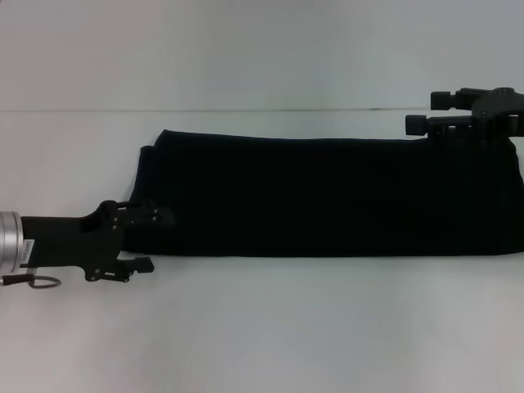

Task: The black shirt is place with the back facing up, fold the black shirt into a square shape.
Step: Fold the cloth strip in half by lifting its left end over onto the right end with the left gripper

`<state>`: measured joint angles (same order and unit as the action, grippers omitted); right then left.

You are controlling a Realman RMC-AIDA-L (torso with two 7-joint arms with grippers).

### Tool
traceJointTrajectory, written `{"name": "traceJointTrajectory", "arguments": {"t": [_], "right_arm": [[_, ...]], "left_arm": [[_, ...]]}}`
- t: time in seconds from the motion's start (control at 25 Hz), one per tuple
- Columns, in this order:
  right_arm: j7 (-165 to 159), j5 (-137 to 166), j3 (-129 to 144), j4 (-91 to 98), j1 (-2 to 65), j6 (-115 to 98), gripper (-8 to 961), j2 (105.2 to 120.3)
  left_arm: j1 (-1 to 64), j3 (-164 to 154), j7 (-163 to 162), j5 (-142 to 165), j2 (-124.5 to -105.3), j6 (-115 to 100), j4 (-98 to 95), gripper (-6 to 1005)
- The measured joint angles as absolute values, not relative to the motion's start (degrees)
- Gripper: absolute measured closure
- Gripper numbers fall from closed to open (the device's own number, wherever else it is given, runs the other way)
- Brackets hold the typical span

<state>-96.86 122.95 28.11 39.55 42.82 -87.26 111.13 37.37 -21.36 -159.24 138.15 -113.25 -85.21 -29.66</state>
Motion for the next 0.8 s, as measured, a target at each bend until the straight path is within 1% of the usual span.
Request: {"name": "traceJointTrajectory", "arguments": {"t": [0.8], "right_arm": [[-95.4,120.49,28.12,40.08,42.37,-87.8,9,112.31]], "left_arm": [[36.98,-21.5,-167.26,139.4,-113.3,-78.74,-28.52,91]]}}
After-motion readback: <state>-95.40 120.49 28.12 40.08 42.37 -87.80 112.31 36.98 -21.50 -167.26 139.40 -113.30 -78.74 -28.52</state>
